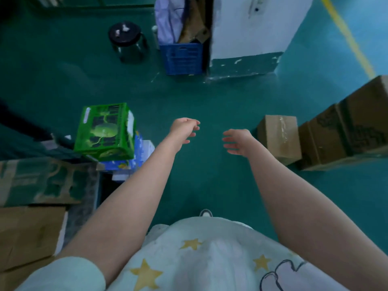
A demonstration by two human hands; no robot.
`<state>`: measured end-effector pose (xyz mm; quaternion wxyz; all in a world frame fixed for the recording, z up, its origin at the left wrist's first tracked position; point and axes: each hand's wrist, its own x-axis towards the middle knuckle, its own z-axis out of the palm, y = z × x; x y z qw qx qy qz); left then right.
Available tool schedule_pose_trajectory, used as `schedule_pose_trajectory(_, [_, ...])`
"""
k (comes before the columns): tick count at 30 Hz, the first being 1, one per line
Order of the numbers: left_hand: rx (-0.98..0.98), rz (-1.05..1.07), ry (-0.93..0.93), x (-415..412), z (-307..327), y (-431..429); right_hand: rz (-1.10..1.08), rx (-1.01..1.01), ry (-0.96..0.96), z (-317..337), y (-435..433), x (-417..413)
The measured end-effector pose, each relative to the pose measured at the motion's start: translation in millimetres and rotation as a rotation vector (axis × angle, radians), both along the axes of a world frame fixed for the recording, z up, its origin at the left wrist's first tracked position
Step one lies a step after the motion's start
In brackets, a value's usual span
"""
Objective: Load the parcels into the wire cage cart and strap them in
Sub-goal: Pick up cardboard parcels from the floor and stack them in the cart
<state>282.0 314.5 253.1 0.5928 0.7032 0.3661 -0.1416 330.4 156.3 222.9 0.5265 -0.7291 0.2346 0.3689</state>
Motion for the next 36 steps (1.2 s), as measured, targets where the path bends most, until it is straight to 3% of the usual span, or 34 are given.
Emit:
schedule_pose_trajectory(10, [0.003, -0.286, 0.076, 56, -9, -95, -0.356, -0.008, 0.056, -13, -101, 16])
schedule_pose_trajectory(36, [0.133, -0.958, 0.204, 321, -64, -197, -0.971, -0.041, 0.176, -74, -171, 168])
